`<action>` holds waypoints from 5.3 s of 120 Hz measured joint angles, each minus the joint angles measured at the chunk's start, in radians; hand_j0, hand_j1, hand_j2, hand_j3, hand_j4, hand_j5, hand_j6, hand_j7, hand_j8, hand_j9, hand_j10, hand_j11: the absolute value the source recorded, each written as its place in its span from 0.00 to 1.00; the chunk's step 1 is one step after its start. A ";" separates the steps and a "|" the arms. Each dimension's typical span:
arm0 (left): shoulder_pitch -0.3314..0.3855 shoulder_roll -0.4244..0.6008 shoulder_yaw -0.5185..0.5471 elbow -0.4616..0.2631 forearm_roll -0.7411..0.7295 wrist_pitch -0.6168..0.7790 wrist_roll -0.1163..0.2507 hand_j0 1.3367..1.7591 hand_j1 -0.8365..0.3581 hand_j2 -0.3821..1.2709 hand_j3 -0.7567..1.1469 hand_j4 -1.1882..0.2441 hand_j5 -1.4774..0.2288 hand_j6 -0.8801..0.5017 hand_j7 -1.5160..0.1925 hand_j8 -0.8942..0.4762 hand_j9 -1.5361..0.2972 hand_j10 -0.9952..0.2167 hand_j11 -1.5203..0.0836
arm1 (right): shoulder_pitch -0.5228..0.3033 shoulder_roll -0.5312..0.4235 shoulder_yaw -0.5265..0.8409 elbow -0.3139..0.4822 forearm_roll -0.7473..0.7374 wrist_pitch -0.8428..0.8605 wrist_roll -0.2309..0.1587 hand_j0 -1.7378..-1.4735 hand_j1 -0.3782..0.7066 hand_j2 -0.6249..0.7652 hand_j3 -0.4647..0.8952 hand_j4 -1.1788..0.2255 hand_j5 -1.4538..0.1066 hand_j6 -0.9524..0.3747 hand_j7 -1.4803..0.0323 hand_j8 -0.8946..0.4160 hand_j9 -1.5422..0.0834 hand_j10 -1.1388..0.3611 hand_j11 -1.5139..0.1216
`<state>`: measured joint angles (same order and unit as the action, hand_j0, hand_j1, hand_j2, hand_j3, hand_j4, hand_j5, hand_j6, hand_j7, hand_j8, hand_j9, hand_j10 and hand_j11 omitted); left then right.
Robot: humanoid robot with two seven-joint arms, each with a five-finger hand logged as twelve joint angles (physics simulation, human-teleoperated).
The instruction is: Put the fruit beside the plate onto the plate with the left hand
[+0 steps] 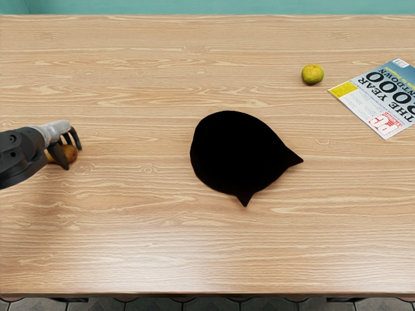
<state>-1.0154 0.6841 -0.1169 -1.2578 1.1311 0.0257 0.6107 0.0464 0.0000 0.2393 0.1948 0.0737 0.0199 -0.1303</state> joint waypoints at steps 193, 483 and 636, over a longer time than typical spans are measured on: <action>-0.389 0.011 -0.022 -0.008 -0.474 -0.419 0.000 0.75 0.43 0.43 0.40 0.32 0.26 0.32 0.29 0.33 0.28 0.39 0.31 | -0.003 0.000 0.000 0.000 0.001 0.000 0.001 0.30 0.06 0.45 0.34 0.82 0.91 0.70 0.96 0.66 0.93 0.74 0.90; -0.575 -0.642 -0.033 0.353 -0.614 -0.495 0.000 0.74 0.40 0.53 0.40 0.27 0.15 0.35 0.19 0.35 0.21 0.19 0.22 | -0.013 0.000 0.000 -0.011 0.001 0.000 0.001 0.30 0.06 0.45 0.34 0.82 0.91 0.70 0.96 0.66 0.93 0.74 0.90; -0.467 -0.440 -0.045 0.163 -1.070 -0.338 0.000 0.76 0.99 0.23 0.40 0.83 0.86 0.63 0.88 0.65 0.83 0.82 0.94 | -0.013 0.000 0.000 -0.012 0.001 0.000 0.001 0.30 0.06 0.45 0.34 0.82 0.91 0.70 0.96 0.66 0.93 0.74 0.90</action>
<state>-1.4824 0.2440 -0.1616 -1.0944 0.0612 -0.3128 0.6109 0.0338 0.0000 0.2393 0.1825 0.0747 0.0199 -0.1289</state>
